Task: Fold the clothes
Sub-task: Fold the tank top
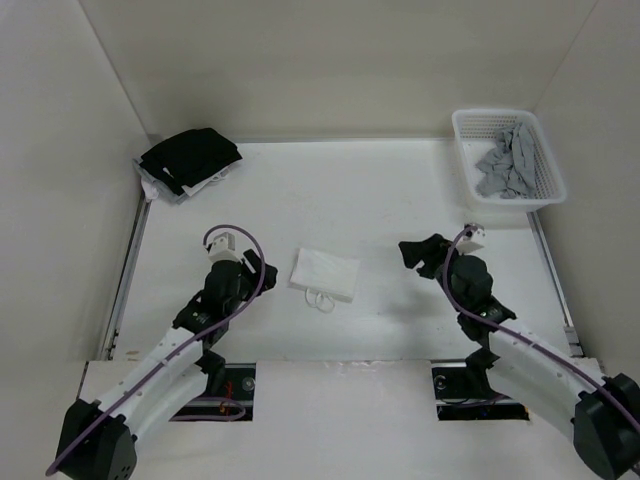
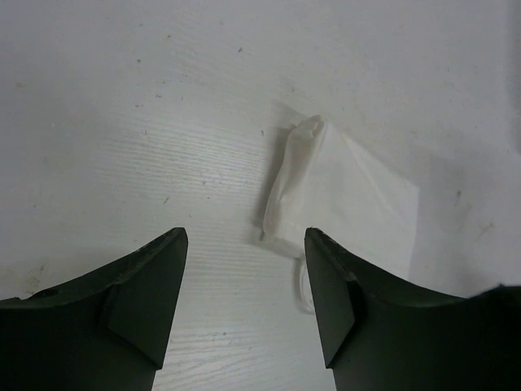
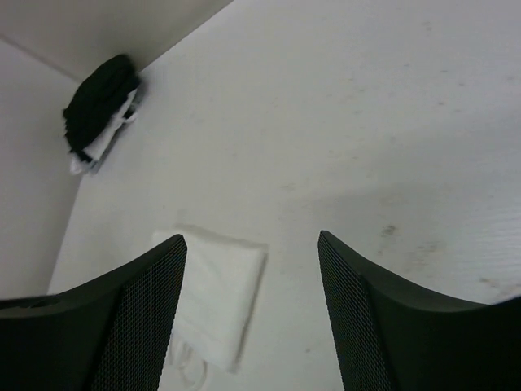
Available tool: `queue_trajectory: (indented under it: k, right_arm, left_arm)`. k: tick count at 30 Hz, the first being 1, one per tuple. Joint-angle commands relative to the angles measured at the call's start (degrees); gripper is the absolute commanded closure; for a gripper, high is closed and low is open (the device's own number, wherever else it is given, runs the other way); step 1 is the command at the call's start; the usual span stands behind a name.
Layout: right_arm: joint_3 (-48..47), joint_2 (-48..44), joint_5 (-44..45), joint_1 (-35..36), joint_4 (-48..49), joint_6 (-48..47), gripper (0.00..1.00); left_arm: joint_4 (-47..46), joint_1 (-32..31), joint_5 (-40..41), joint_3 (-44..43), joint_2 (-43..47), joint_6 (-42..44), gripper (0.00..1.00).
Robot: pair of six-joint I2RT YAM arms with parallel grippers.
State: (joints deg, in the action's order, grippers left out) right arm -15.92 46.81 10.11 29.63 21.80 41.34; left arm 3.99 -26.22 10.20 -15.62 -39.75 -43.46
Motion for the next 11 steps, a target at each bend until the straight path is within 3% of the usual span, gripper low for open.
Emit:
queue_trajectory:
  k: [1,11]
  right_arm:
    - [2.6,-1.7,1.4,-3.5,3.5,0.1,0.29]
    - [4.6,3.5,0.0,-4.9,8.3,0.9,0.28]
  left_arm:
    - [-0.8,0.8,-1.6,-2.1,-1.1,0.0,0.41]
    - [-4.4,0.4,-2.5,-1.6,-3.1,0.7,0.42]
